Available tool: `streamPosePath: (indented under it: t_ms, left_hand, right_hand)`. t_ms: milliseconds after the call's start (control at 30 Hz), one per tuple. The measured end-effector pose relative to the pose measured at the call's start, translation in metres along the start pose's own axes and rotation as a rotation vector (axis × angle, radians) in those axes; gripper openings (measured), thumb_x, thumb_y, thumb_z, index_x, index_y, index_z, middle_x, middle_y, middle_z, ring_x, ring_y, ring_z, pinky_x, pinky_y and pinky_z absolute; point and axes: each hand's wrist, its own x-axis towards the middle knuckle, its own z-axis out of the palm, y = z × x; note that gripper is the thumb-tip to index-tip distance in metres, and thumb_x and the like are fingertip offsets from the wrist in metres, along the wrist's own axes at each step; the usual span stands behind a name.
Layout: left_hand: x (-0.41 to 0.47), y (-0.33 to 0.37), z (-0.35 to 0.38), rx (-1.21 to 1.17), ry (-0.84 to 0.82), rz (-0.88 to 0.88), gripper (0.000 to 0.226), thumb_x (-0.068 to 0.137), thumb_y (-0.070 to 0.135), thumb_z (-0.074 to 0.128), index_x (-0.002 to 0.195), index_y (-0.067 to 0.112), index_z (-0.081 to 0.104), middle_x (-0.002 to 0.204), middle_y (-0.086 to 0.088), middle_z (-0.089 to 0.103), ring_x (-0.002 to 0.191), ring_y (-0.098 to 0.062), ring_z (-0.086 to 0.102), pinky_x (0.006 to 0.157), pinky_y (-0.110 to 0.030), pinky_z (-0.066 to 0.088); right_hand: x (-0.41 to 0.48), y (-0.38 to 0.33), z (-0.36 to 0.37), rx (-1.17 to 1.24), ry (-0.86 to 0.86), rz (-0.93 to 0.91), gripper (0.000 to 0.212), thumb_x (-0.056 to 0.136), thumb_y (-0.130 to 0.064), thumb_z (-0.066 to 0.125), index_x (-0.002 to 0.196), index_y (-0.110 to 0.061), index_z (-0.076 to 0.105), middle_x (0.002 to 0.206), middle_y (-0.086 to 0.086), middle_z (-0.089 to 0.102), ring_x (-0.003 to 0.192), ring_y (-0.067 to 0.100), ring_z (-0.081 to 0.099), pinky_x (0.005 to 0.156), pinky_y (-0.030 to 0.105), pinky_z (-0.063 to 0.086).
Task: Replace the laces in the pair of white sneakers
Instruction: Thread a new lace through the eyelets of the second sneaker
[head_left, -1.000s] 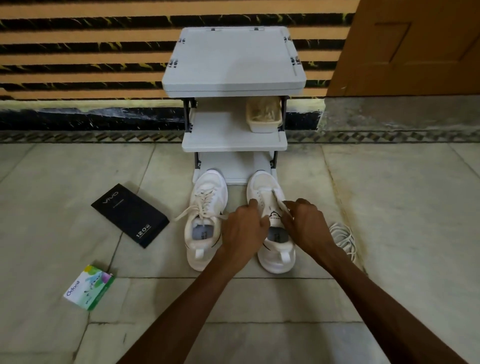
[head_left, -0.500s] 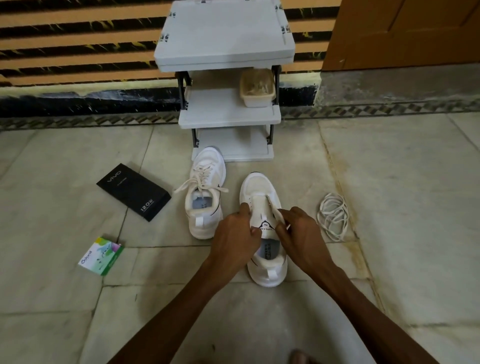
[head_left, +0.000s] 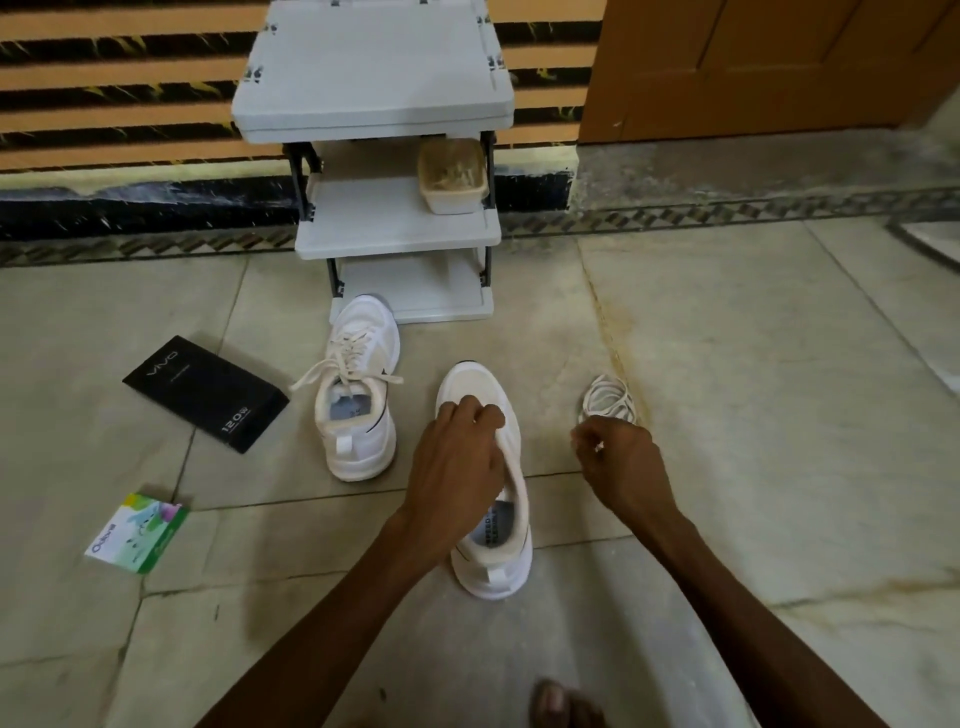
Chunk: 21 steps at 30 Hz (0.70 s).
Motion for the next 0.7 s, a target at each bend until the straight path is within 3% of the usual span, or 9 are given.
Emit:
streamPosePath:
  t_ms: [100, 200, 367, 433, 533, 700]
  left_hand:
    - [0.011, 0.008, 0.001, -0.058, -0.029, 0.033, 0.034, 0.086, 0.006, 0.052, 0.116, 0.019, 0.059, 0.113, 0.002, 0.056, 0.104, -0.019, 0.047, 0.086, -0.033, 0.042]
    - [0.017, 0.015, 0.003, -0.114, -0.01, 0.044, 0.033, 0.085, 0.002, 0.052, 0.112, 0.018, 0.062, 0.109, 0.002, 0.06, 0.103, -0.018, 0.049, 0.086, -0.034, 0.043]
    - [0.021, 0.021, 0.009, -0.16, -0.032, 0.058, 0.025, 0.091, 0.006, 0.05, 0.11, 0.016, 0.064, 0.105, 0.002, 0.062, 0.101, -0.017, 0.05, 0.084, -0.035, 0.046]
    - [0.021, 0.023, 0.01, -0.219, -0.033, 0.044, 0.021, 0.092, 0.008, 0.051, 0.106, 0.017, 0.064, 0.102, 0.004, 0.062, 0.099, -0.014, 0.052, 0.083, -0.033, 0.047]
    - [0.024, 0.024, 0.011, -0.394, -0.04, -0.033, 0.016, 0.09, 0.008, 0.056, 0.099, 0.017, 0.067, 0.094, 0.005, 0.064, 0.087, -0.007, 0.059, 0.079, -0.027, 0.05]
    - [0.027, 0.026, 0.008, -0.569, -0.071, -0.135, 0.009, 0.089, 0.012, 0.064, 0.093, 0.017, 0.071, 0.083, 0.008, 0.069, 0.075, -0.003, 0.064, 0.073, -0.021, 0.054]
  right_hand:
    - [0.006, 0.03, 0.001, -0.148, -0.025, 0.147, 0.015, 0.088, -0.018, 0.059, 0.097, -0.013, 0.07, 0.099, 0.01, 0.067, 0.092, 0.033, 0.065, 0.071, 0.03, 0.046]
    - [0.005, 0.045, 0.007, -0.203, -0.04, 0.143, 0.018, 0.085, -0.018, 0.063, 0.101, -0.013, 0.068, 0.099, 0.01, 0.062, 0.088, 0.034, 0.064, 0.068, 0.033, 0.048]
    - [0.006, 0.049, 0.009, -0.11, 0.042, 0.174, 0.007, 0.081, -0.019, 0.069, 0.078, -0.025, 0.067, 0.086, -0.004, 0.056, 0.077, 0.022, 0.061, 0.061, 0.026, 0.04]
    - [0.005, 0.043, 0.006, 0.001, 0.095, 0.194, 0.016, 0.077, -0.026, 0.076, 0.07, -0.033, 0.064, 0.08, -0.013, 0.057, 0.071, 0.012, 0.059, 0.06, 0.024, 0.04]
    - [0.005, 0.026, -0.002, 0.269, 0.077, 0.251, 0.018, 0.07, -0.029, 0.085, 0.064, -0.028, 0.068, 0.069, -0.013, 0.068, 0.063, 0.004, 0.063, 0.06, 0.023, 0.048]
    - [0.004, -0.003, -0.023, 0.944, -0.144, 0.394, 0.019, 0.081, -0.024, 0.078, 0.082, -0.005, 0.075, 0.071, 0.009, 0.071, 0.06, 0.014, 0.064, 0.055, 0.022, 0.052]
